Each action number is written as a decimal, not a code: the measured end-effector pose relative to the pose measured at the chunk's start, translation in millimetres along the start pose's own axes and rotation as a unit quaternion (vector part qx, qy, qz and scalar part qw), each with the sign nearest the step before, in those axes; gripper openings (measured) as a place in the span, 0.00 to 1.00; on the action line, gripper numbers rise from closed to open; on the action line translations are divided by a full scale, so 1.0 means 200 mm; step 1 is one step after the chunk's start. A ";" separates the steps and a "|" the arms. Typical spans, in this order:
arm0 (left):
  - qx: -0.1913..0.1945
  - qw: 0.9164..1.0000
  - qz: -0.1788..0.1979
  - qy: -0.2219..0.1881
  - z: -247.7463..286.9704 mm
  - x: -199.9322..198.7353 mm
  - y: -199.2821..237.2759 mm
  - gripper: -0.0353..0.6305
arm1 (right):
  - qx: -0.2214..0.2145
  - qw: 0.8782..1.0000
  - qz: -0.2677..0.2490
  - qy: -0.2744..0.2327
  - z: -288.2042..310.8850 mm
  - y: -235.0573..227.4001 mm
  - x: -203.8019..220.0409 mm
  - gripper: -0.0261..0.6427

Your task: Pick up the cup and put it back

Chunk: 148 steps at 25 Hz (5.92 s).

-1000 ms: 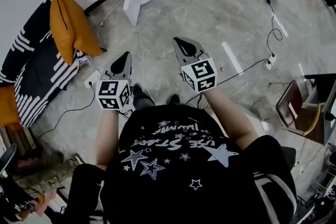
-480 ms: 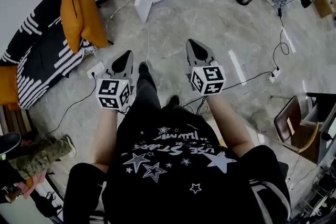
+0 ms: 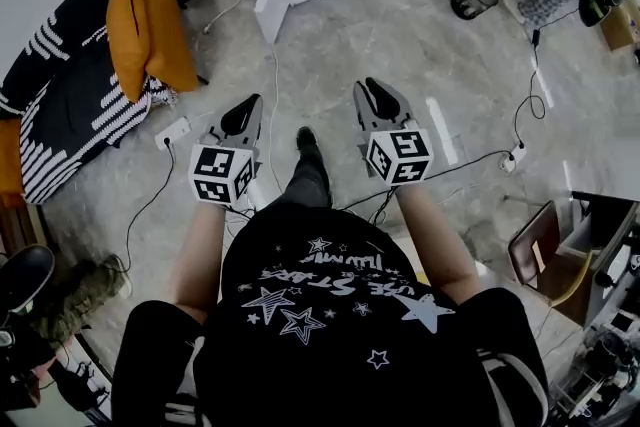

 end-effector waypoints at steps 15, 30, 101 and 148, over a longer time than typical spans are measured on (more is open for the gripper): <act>0.028 0.999 -0.030 -0.003 0.92 -0.36 0.59 0.07 | 0.016 0.998 -0.006 0.053 0.82 -0.50 -0.39 0.46; -0.080 0.994 -0.076 0.014 1.15 -0.35 0.90 0.07 | -0.038 0.988 -0.049 0.138 1.60 -0.85 -0.49 0.43; -0.209 0.968 -0.139 0.008 3.58 1.43 1.35 0.07 | -0.063 0.969 -0.161 0.179 4.57 -1.92 1.38 0.11; -0.205 0.964 -0.169 -0.024 1.39 -0.38 0.20 0.07 | -0.190 0.965 -0.166 0.068 1.58 -1.32 -0.79 0.10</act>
Point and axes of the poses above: the fingertips, and each gripper's own axes: z forward along the fingers, y to its left, x out of its underside, the point moved 10 cm from there along -z, backward along the fingers, and after that the axes turned 6 degrees about y, right-handed, at the moved point
